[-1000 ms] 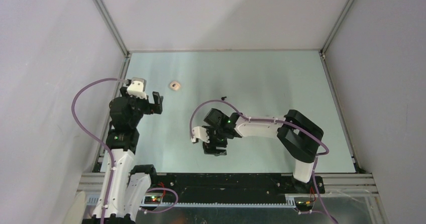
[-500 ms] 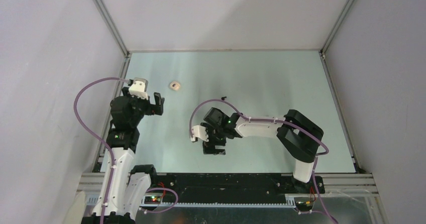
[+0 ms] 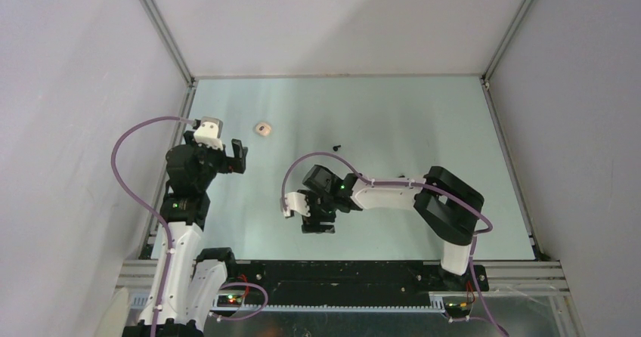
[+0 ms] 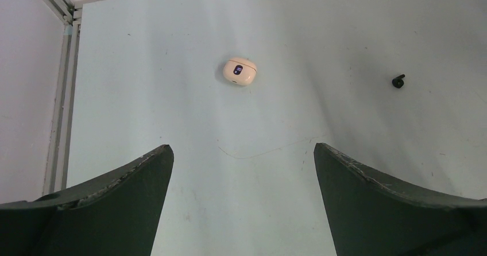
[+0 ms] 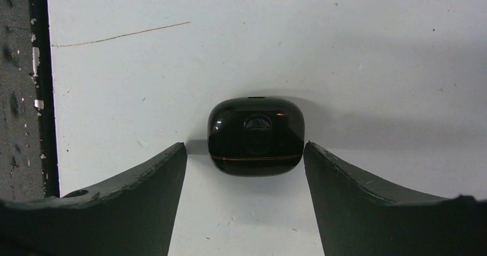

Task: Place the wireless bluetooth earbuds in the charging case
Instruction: Pick up the charging case at the center of the board.

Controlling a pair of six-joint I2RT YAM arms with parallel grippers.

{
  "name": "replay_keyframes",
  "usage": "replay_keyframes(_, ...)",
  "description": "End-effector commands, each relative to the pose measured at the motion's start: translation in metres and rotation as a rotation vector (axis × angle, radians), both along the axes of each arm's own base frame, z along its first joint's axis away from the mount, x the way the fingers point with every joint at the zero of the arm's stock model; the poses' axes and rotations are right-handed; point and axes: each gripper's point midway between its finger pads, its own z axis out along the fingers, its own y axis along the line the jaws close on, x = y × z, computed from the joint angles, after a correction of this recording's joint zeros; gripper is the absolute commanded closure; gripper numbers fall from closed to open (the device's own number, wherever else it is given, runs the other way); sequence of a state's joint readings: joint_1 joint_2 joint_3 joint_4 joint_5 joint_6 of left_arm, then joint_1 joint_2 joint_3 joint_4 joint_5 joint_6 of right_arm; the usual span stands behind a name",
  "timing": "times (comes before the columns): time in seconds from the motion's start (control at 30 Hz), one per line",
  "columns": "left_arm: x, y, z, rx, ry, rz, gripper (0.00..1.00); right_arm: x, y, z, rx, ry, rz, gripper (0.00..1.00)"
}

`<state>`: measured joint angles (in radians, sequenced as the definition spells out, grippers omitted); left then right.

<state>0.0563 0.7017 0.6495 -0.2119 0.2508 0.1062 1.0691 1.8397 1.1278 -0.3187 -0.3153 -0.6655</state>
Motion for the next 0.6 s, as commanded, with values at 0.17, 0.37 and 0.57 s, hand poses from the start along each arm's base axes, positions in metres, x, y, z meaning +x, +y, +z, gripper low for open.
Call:
replay_keyframes(0.17,0.0,-0.005,0.008,0.016,-0.028,-0.038,0.01,-0.002,0.005,-0.001,0.004,-0.022,0.036,0.49)
replay_keyframes(0.37,0.0,-0.011,0.004,0.009,-0.013,-0.07,0.01,0.003,0.004,0.02,0.035,-0.069,0.037,0.51)
replay_keyframes(0.57,-0.004,-0.029,-0.008,-0.012,0.043,-0.18,0.01,0.012,0.004,0.081,0.143,-0.179,0.012,0.52)
